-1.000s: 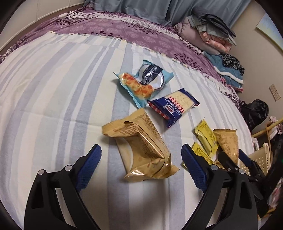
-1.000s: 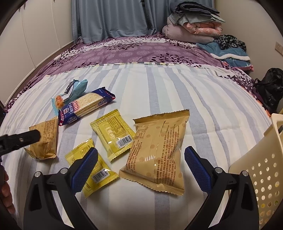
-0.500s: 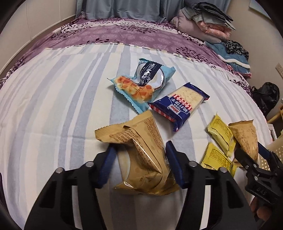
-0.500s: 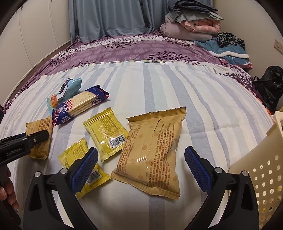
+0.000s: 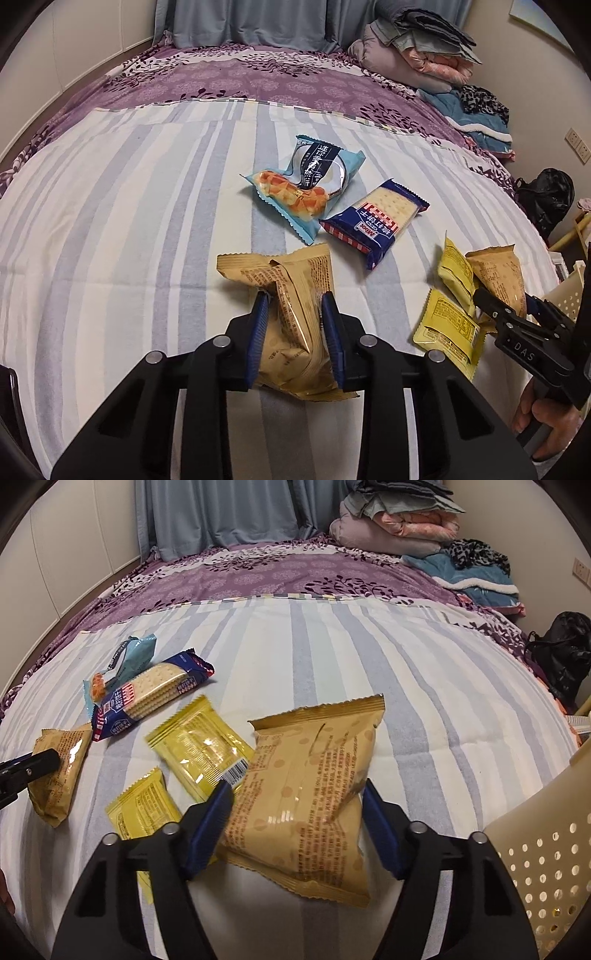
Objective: Organize snacks
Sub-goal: 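Grasp the gold biscuit packet with the left gripper while the right grasps the large tan packet, then carry both packets to the cream basket and lower them inside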
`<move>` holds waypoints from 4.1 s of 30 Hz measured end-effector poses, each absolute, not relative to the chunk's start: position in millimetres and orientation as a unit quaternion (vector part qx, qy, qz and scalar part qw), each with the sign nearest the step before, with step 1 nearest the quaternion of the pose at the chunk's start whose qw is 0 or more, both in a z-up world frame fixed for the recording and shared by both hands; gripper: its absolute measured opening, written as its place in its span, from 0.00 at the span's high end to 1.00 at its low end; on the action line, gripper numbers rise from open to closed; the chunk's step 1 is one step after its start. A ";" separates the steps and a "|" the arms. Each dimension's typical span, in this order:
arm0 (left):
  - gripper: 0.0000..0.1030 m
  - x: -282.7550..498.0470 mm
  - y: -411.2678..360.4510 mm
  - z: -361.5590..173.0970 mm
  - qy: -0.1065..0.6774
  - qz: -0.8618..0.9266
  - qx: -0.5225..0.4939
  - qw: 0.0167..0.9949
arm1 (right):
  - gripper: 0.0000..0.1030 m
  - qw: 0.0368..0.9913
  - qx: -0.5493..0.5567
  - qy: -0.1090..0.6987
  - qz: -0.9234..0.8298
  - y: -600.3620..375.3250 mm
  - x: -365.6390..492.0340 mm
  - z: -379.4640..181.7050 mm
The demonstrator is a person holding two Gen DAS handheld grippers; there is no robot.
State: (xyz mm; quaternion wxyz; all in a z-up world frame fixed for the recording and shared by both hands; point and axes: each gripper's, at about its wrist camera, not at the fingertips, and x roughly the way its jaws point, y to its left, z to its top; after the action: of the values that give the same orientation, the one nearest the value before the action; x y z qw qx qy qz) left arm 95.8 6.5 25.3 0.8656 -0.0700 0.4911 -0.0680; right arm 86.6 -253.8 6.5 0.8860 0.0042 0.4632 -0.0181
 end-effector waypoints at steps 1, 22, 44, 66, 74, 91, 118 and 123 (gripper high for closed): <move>0.67 95.6 6.6 24.9 0.494 -0.067 -0.072 0.864 | 0.35 0.886 0.004 0.463 -0.018 -253.9 85.9 6.6; 0.35 87.3 14.8 9.5 0.494 -0.038 -0.042 0.868 | 0.40 0.888 0.005 0.460 -0.016 -253.5 79.3 8.7; 0.52 65.2 14.3 55.6 0.458 -0.082 -0.071 0.882 | 0.47 0.912 0.039 0.409 0.000 -257.9 44.6 63.2; 0.52 22.1 -60.3 112.2 0.418 -0.182 -0.039 0.889 | 0.47 0.940 0.077 0.325 -0.061 -327.9 -68.8 145.0; 0.52 11.3 -92.7 124.3 0.413 -0.219 -0.025 0.883 | 0.47 0.938 0.097 0.310 -0.124 -380.5 -112.2 154.1; 0.52 -18.6 -176.4 140.0 0.409 -0.309 0.019 0.859 | 0.45 0.908 0.160 0.336 -0.192 -448.1 -165.8 124.4; 0.52 -60.1 -309.8 130.4 0.427 -0.463 0.042 0.775 | 0.29 0.906 0.180 0.310 -0.224 -468.9 -192.7 123.1; 0.27 -59.2 -320.0 123.9 0.428 -0.475 0.025 0.768 | 0.29 0.906 0.178 0.308 -0.229 -468.4 -194.6 123.1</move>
State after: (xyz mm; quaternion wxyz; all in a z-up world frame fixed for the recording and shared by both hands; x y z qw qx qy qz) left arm -59.2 -320.0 123.9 0.7682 0.0254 0.4281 -0.4754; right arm -194.6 -468.4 123.1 0.9062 0.1778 0.3080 -0.2288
